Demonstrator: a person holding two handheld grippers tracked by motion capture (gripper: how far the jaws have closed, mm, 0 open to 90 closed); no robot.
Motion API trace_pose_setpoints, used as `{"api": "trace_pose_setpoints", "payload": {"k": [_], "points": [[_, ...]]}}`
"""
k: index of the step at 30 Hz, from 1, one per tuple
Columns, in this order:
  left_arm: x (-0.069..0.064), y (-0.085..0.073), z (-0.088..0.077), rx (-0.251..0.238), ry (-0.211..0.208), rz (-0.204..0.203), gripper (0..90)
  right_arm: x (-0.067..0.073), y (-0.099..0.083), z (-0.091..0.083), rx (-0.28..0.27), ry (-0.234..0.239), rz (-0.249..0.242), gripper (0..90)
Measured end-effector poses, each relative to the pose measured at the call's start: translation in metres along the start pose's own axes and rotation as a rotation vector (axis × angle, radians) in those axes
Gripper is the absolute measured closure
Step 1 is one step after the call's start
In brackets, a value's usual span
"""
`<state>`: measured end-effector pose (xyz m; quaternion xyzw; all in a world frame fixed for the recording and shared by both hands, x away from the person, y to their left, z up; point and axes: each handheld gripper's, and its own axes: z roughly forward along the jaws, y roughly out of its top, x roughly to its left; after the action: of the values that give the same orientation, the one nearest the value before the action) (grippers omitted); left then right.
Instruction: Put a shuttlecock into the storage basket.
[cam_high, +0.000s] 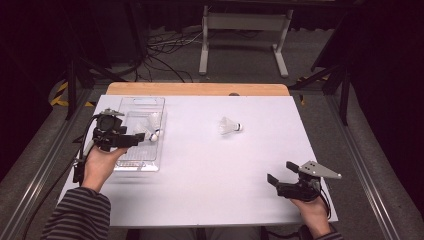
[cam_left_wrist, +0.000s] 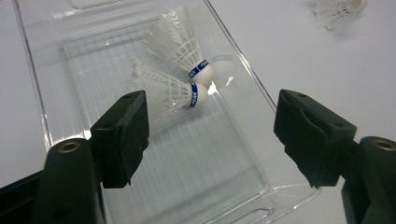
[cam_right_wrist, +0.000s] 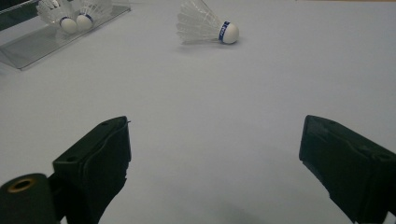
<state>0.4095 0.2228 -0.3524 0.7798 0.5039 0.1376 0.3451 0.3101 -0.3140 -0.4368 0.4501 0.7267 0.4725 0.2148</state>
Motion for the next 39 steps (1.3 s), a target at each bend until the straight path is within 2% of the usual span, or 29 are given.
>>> {"api": "trace_pose_setpoints", "payload": {"k": [4, 10, 17, 20, 26, 39], "points": [[-0.002, -0.003, -0.005, -0.018, 0.003, 0.022, 27.3, 0.0, 0.0, 0.0, 0.003, 0.0, 0.004, 9.7], [-0.003, -0.007, -0.009, -0.022, 0.0, 0.015, 27.2, 0.0, 0.0, 0.0, 0.003, -0.002, 0.007, 9.7], [-0.004, -0.015, -0.012, -0.042, -0.009, 0.03, 27.1, 0.0, 0.0, 0.0, 0.002, -0.001, 0.007, 9.7], [-0.003, -0.019, -0.013, -0.049, -0.039, 0.019, 26.9, 0.0, 0.0, 0.0, 0.003, -0.002, 0.006, 9.7], [-0.004, -0.022, -0.014, -0.06, -0.031, 0.024, 26.7, 0.0, 0.0, 0.0, 0.002, -0.002, 0.006, 9.7], [-0.007, -0.036, -0.018, -0.09, -0.041, 0.027, 26.7, 0.0, 0.0, 0.0, 0.0, -0.001, 0.005, 9.7]]}}
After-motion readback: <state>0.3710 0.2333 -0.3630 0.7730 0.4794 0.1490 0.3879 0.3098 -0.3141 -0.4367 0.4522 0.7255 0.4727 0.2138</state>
